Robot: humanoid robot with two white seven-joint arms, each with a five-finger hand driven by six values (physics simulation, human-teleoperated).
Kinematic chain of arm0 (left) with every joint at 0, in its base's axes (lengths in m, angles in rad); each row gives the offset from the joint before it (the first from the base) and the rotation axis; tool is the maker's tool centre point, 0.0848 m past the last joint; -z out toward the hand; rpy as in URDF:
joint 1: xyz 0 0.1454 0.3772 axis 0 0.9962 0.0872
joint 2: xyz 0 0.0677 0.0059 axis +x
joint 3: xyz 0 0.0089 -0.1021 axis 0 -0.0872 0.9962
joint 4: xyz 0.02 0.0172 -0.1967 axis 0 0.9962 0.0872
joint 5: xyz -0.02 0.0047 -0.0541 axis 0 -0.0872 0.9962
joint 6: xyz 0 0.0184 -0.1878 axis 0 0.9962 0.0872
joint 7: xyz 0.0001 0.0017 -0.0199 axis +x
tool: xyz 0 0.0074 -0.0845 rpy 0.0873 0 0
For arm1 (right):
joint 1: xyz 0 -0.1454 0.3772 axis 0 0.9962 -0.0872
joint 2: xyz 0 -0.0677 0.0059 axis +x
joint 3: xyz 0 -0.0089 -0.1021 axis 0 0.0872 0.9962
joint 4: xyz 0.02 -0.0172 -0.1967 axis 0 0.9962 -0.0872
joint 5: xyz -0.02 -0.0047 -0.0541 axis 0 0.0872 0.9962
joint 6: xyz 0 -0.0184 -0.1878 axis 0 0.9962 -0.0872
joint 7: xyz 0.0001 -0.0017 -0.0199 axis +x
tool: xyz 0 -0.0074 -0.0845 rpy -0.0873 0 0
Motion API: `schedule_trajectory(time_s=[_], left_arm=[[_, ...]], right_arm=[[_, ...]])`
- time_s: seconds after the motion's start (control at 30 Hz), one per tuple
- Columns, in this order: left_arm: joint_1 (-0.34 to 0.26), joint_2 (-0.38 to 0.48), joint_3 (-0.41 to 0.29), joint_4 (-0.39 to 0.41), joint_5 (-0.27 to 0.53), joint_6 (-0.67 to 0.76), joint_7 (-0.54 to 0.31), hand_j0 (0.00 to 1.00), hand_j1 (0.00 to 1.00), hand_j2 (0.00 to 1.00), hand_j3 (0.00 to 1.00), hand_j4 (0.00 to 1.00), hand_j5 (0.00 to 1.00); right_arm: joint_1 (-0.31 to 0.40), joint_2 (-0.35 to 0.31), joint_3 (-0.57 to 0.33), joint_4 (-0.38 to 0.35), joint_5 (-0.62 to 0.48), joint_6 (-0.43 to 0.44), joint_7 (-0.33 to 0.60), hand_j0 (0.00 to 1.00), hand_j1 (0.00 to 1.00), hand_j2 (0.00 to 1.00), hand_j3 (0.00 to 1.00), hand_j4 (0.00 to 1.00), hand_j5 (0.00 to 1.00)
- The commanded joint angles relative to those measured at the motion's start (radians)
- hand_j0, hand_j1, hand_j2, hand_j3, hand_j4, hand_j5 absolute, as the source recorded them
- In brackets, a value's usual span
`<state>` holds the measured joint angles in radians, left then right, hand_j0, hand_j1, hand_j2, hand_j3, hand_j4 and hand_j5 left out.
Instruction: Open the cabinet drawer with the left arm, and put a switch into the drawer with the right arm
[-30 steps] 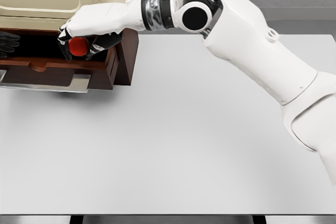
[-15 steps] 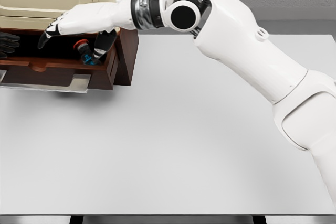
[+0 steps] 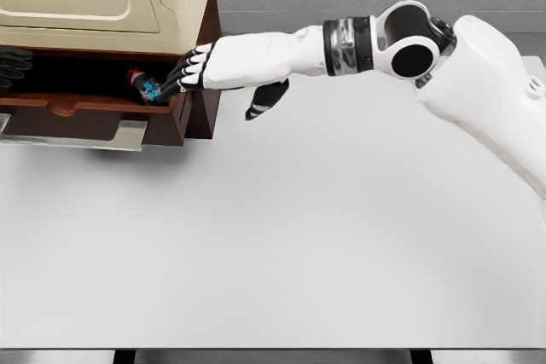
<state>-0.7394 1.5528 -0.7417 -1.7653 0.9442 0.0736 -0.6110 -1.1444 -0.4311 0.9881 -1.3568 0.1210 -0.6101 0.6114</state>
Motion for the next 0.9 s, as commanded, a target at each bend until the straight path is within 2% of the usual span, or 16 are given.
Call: schedule_trajectory(time_s=[0.0,0.1,0.17,0.2,0.3,0.4,0.47,0.63,0.8,0.87], left_arm=[[0.000,-0.002,0.002,0.000,0.004,-0.005,0.000,1.00,1.00,1.00,1.00,1.00,1.00],[-0.002,-0.031,0.021,0.000,0.004,-0.046,0.000,1.00,1.00,1.00,1.00,1.00,1.00],[-0.002,-0.075,0.021,0.000,0.005,-0.190,0.000,1.00,1.00,1.00,1.00,1.00,1.00],[0.000,-0.100,0.019,0.000,0.005,-0.265,0.000,1.00,1.00,1.00,1.00,1.00,1.00],[0.003,-0.118,0.018,-0.002,0.005,-0.354,0.000,1.00,1.00,1.00,1.00,1.00,1.00],[0.008,-0.212,0.012,-0.002,0.005,-0.517,0.000,1.00,1.00,1.00,1.00,1.00,1.00],[0.009,-0.299,0.004,-0.003,0.004,-0.577,0.000,1.00,1.00,1.00,1.00,1.00,1.00],[0.015,-0.376,-0.001,-0.003,0.004,-0.595,0.000,1.00,1.00,1.00,1.00,1.00,1.00],[0.015,-0.523,-0.021,-0.002,-0.001,-0.597,0.000,1.00,1.00,1.00,1.00,1.00,1.00],[0.014,-0.556,-0.042,-0.002,-0.005,-0.597,0.000,1.00,1.00,1.00,1.00,1.00,1.00]], right_arm=[[0.003,-0.192,-0.009,-0.068,-0.008,-0.001,-0.001,1.00,1.00,1.00,1.00,1.00,1.00],[0.090,-0.333,-0.088,-0.065,-0.009,-0.001,-0.009,1.00,1.00,1.00,1.00,1.00,1.00],[0.123,-0.360,-0.131,-0.056,-0.035,-0.001,-0.009,1.00,1.00,1.00,1.00,1.00,1.00],[0.124,-0.370,-0.132,-0.028,-0.044,-0.001,-0.009,1.00,1.00,1.00,1.00,1.00,1.00],[0.143,-0.357,-0.138,0.039,-0.052,-0.001,-0.001,1.00,1.00,1.00,1.00,1.00,1.00],[0.224,-0.359,-0.255,0.056,-0.050,-0.001,-0.001,1.00,1.00,1.00,1.00,1.00,1.00],[0.244,-0.364,-0.273,0.059,-0.050,-0.001,-0.001,1.00,1.00,1.00,1.00,1.00,1.00],[0.253,-0.348,-0.273,0.059,-0.052,-0.001,-0.001,1.00,1.00,1.00,1.00,1.00,1.00],[0.252,-0.333,-0.273,0.062,-0.050,-0.001,-0.001,1.00,1.00,1.00,1.00,1.00,1.00],[0.252,-0.331,-0.273,0.062,-0.050,-0.001,-0.001,1.00,1.00,1.00,1.00,1.00,1.00]])
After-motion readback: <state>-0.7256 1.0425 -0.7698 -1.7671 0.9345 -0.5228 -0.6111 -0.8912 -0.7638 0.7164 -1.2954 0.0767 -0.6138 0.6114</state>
